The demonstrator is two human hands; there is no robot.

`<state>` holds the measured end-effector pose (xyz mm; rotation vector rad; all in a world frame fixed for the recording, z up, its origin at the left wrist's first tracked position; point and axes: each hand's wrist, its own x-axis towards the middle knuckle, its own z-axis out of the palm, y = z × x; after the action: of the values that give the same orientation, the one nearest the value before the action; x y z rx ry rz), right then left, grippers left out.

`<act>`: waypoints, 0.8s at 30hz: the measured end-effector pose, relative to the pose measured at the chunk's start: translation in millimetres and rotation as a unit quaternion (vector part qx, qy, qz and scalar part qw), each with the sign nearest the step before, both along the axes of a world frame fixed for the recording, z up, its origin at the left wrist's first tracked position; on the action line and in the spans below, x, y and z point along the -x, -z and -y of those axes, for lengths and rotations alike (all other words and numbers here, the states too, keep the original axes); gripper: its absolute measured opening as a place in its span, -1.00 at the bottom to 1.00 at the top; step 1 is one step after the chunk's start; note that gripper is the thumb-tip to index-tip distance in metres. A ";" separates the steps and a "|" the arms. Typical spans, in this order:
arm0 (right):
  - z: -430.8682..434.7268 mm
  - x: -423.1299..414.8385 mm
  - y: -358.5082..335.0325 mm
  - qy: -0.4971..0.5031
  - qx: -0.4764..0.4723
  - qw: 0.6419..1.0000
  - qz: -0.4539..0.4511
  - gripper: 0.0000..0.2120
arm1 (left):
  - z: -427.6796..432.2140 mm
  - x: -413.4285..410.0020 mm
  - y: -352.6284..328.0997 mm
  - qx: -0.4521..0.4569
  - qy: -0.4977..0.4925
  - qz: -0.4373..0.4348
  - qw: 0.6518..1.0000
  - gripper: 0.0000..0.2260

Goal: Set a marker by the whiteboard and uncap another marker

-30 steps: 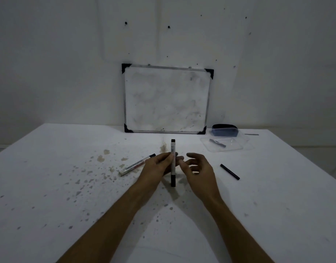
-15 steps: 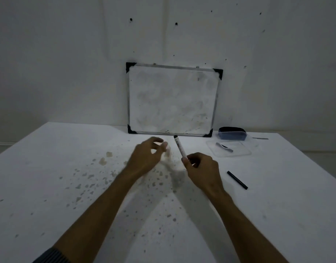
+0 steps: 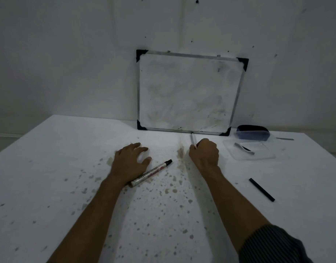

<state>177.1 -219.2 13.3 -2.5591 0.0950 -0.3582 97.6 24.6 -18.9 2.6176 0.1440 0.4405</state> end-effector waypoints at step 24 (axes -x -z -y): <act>-26.1 98.6 10.2 -0.336 0.089 0.928 0.134 -0.71 | 1.8 57.9 -31.5 0.431 0.014 0.088 0.898 -0.82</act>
<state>78.5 -193.1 3.1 -2.4946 -0.9286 -0.4483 39.8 22.8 12.6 1.6965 0.1872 0.4625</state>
